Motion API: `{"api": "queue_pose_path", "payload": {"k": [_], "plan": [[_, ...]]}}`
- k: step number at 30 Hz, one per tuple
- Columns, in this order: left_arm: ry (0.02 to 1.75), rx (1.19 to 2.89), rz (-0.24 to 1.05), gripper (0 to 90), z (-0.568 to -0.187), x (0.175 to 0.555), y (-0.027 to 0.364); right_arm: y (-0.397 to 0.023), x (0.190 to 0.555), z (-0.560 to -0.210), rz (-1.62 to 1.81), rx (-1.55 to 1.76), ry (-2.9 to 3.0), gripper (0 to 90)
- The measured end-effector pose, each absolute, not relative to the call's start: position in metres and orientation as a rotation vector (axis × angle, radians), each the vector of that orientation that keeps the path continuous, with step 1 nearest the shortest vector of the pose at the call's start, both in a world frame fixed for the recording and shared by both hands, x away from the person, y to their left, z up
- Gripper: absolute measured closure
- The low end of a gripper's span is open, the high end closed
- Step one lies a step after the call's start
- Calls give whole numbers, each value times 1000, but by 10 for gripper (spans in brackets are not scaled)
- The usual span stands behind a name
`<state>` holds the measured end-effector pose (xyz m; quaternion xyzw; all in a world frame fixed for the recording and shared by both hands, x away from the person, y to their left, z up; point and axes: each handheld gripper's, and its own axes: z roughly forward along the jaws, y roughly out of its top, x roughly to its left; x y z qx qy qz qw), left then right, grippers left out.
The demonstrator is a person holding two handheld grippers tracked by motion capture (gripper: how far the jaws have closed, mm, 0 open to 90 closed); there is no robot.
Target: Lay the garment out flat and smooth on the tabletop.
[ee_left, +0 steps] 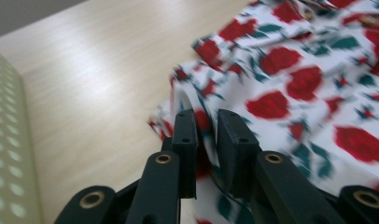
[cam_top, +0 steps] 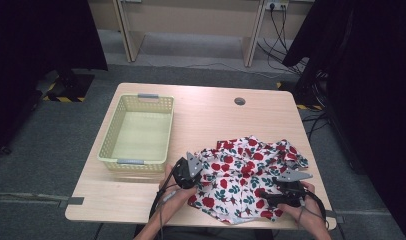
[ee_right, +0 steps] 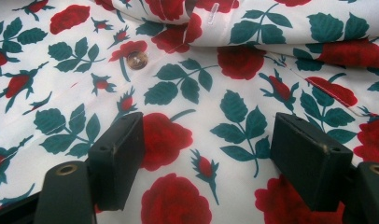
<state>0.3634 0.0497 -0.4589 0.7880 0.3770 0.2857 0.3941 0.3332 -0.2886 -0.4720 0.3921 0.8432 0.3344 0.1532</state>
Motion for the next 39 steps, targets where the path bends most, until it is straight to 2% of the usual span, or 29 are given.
{"api": "queue_pose_path", "payload": {"k": [7,10,15,20,23,39], "plan": [[1003,1938,784,764,-443,381,59,-296,327,-472,965,1102,2432,262],[1011,1933,753,719,-439,379,61,-301,323,-472,968,1105,2432,262],[1027,1929,635,537,-443,367,58,-304,321,-472,966,1116,2427,257],[1056,1945,526,310,-455,356,53,-297,321,-471,977,1137,2410,231],[1061,1962,506,243,-464,357,50,-288,320,-469,1002,1124,2403,222],[1045,1965,495,156,-475,363,41,-254,319,-475,1006,1119,2414,197]]}}
